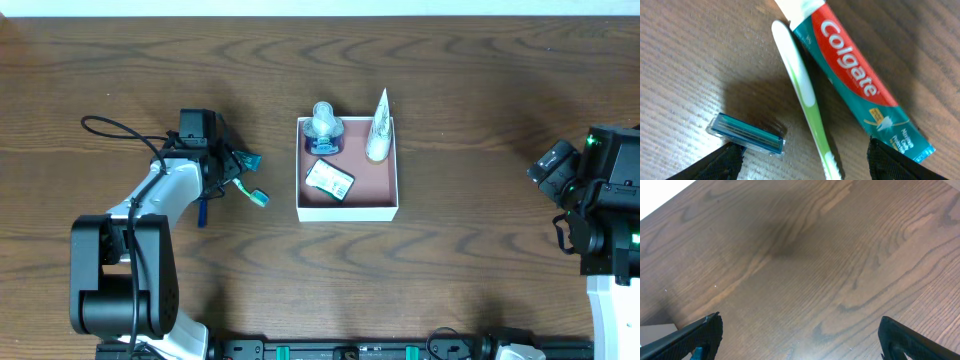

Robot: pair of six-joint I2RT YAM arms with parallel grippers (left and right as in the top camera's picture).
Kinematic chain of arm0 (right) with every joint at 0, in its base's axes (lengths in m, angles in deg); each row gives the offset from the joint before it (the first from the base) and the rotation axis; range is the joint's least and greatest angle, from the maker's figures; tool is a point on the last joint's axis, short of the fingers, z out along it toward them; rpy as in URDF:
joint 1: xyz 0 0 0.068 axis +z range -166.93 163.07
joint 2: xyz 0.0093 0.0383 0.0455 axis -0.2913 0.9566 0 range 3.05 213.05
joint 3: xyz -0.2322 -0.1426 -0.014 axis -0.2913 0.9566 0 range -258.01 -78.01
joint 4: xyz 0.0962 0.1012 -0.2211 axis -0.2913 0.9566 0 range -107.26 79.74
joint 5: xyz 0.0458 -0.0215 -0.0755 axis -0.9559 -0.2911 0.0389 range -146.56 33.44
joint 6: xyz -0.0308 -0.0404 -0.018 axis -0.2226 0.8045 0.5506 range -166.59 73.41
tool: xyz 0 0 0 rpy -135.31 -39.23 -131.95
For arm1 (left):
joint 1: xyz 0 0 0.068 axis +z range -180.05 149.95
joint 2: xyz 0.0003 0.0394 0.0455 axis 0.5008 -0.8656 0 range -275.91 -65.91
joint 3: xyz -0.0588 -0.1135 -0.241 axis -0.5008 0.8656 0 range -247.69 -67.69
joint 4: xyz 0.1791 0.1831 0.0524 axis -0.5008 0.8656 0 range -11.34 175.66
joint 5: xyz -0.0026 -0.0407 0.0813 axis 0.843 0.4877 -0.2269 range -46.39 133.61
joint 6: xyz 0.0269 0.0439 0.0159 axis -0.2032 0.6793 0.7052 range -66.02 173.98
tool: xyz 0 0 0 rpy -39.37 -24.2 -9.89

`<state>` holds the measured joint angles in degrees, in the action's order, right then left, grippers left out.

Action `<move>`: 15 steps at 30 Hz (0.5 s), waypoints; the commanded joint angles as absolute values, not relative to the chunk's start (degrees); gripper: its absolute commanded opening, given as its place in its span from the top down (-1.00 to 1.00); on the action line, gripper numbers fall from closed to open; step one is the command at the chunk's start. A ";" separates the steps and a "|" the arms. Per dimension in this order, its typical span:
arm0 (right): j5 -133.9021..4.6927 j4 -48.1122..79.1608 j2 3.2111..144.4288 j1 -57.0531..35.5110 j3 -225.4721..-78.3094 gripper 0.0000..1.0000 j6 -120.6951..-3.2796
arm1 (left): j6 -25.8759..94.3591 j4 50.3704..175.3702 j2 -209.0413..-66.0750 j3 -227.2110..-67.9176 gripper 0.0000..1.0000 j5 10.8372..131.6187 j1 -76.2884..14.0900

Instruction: Pack container

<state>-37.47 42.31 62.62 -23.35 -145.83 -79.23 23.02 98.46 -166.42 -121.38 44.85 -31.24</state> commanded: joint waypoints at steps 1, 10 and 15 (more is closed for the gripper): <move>-36.66 42.38 62.68 -23.68 -146.15 -0.99 -79.95 | 22.47 103.44 -170.70 -117.40 -0.61 47.71 -31.13; -36.66 42.38 62.68 -23.68 -146.15 -0.98 -79.95 | 22.89 106.94 -170.68 -117.42 -0.41 49.26 -31.13; -36.66 42.38 62.68 -23.68 -146.15 -0.98 -79.95 | 23.30 108.20 -170.59 -117.58 -0.40 50.84 -31.13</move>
<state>-37.47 42.31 62.66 -23.35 -145.83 -79.23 23.85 105.76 -166.33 -121.42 46.42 -31.48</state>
